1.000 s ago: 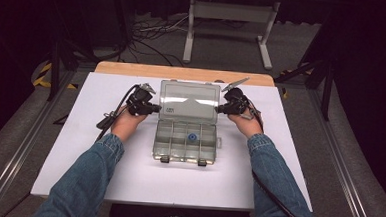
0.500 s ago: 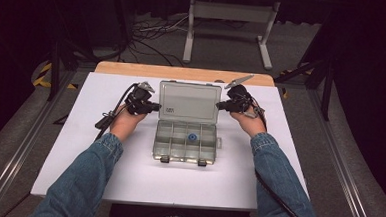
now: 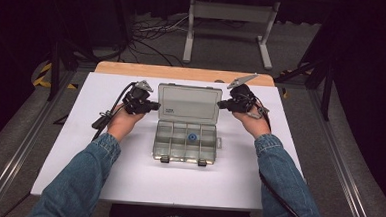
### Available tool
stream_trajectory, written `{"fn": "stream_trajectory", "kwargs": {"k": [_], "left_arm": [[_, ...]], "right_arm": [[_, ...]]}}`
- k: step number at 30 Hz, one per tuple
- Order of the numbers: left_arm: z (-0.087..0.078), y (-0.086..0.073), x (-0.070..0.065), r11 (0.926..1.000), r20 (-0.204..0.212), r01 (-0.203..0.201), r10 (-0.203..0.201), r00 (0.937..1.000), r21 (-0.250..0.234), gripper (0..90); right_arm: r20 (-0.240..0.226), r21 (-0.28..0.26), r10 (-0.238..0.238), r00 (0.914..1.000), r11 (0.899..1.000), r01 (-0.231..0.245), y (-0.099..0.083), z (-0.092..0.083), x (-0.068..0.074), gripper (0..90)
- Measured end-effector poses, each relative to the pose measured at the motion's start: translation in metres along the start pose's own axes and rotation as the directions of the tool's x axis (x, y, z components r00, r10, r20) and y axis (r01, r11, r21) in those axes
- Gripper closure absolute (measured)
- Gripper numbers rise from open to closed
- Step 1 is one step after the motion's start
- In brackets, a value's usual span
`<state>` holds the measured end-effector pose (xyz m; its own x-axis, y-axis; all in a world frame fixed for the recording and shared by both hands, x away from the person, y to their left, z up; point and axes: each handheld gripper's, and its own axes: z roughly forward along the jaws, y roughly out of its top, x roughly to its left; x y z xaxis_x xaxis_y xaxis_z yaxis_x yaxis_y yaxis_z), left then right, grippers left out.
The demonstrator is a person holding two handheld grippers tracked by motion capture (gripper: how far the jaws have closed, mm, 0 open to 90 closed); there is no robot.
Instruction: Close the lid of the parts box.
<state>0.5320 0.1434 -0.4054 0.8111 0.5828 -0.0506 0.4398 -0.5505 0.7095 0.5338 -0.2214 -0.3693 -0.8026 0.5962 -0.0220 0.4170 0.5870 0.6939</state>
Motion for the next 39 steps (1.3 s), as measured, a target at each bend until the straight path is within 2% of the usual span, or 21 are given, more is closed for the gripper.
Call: {"fn": "stream_trajectory", "kwargs": {"k": [28, 39], "left_arm": [[-0.029, 0.001, -0.012, 0.9974, 0.041, -0.027, 0.03, 0.9987, -0.067, 89.7], [-0.04, 0.0, -0.021, 0.9965, 0.063, -0.042, 0.047, 0.9969, -0.072, 89.7]], "right_arm": [[-0.022, -0.054, -0.075, 0.9969, 0.996, 0.074, -0.005, -0.028, 0.025, 90.0], [-0.027, -0.065, -0.107, 0.9939, 0.992, 0.105, -0.007, -0.037, 0.036, 90.0]]}}
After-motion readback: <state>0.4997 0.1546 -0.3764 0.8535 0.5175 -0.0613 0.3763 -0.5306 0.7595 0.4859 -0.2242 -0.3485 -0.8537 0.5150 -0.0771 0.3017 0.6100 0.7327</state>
